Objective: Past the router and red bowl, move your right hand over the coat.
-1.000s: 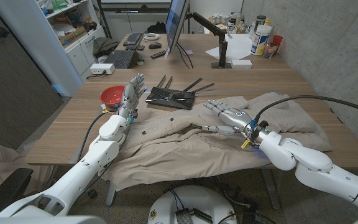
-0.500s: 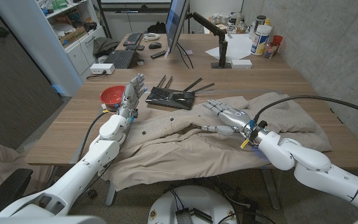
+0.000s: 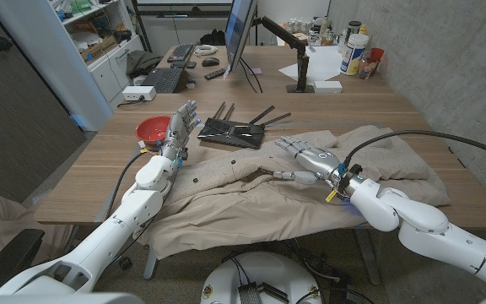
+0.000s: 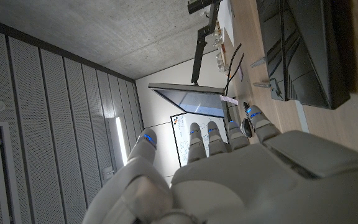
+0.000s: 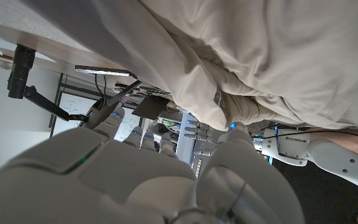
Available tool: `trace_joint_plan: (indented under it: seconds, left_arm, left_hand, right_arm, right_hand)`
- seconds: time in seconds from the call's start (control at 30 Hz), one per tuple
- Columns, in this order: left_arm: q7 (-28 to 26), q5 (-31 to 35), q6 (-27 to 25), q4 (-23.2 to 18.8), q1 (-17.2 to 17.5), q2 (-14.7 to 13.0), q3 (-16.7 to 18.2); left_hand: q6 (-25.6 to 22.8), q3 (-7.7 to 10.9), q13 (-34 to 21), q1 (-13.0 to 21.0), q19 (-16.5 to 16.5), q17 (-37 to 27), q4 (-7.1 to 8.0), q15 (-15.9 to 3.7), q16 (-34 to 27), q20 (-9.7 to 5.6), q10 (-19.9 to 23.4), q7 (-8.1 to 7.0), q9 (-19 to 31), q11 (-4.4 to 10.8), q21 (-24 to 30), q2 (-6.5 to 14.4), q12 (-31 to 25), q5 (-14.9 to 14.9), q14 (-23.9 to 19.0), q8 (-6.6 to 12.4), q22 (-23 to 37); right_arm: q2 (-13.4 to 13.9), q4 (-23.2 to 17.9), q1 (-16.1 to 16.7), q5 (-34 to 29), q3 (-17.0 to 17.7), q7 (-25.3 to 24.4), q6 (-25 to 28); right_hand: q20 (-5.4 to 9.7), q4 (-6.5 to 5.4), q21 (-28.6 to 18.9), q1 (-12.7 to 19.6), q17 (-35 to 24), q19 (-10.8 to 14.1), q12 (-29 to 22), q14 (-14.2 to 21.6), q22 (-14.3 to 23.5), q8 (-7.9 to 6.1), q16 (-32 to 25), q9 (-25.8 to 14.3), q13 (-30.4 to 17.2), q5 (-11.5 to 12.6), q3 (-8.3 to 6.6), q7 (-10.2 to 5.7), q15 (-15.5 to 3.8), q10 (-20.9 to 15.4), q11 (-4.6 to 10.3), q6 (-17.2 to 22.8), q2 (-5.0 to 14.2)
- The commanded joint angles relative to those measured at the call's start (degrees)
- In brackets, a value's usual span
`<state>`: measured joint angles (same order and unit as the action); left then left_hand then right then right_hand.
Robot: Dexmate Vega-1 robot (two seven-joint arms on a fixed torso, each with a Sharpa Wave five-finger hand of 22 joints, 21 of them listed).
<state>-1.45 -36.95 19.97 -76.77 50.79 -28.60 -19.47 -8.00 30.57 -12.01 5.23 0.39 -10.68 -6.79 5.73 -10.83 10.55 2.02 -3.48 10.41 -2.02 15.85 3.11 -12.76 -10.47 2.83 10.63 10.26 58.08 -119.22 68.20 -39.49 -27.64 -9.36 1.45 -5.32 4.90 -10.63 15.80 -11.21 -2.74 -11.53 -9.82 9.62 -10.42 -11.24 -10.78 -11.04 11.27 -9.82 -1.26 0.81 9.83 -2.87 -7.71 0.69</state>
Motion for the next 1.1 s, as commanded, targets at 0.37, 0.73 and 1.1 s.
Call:
trace_joint_plan:
  seconds: [0.37, 0.73, 1.1]
  left_arm:
    - [-0.11, 0.14, -0.14, -0.18, 0.01, -0.03, -0.17]
    - [-0.14, 0.24, -0.22, -0.25, 0.02, -0.07, -0.24]
    - [-0.13, 0.17, -0.18, -0.28, 0.05, -0.05, -0.21]
  left_hand:
    - [-0.39, 0.18, -0.05, -0.32, 0.32, -0.1, 0.02, -0.02, -0.14, -0.05, -0.37, -0.16, 0.17, -0.24, -0.57, 0.01, -0.27, 0.08, 0.62, 0.29, 0.14]
    - [-0.39, 0.11, -0.05, -0.46, 0.39, -0.11, 0.05, -0.05, -0.15, -0.06, -0.34, -0.2, 0.17, -0.2, -0.74, -0.09, -0.3, 0.12, 0.62, 0.28, 0.15]
    - [-0.36, 0.08, -0.05, -0.55, 0.42, -0.11, 0.07, -0.02, -0.17, -0.11, -0.33, -0.19, 0.17, -0.35, -0.9, -0.13, -0.3, 0.14, 0.6, 0.26, 0.15]
  right_arm:
    - [0.12, -0.13, -0.1, -0.53, -0.74, 1.01, 0.41]
    - [0.0, 0.05, -0.43, -0.92, -1.23, 1.43, 0.4]
    - [-0.34, 0.25, -0.72, -1.36, -1.83, 1.66, 0.45]
  right_hand:
    - [-0.24, 0.02, 0.11, 0.06, -0.11, -0.28, 0.15, -8.01, 0.01, -0.24, -0.05, -0.28, -0.1, -0.23, 0.2, 0.21, 0.23, 4.23, -0.35, -0.5, -0.08]
    - [-0.26, 0.05, 0.11, 0.03, -0.11, -0.32, 0.13, -7.96, 0.01, -0.32, -0.09, -0.29, -0.1, -0.22, 0.24, 0.24, 0.26, 4.24, -0.33, -0.51, -0.02]
    - [-0.26, 0.09, 0.13, 0.05, -0.1, -0.46, 0.1, -7.97, 0.01, -0.39, -0.1, -0.3, -0.1, -0.21, 0.26, 0.28, 0.27, 4.23, -0.31, -0.51, 0.05]
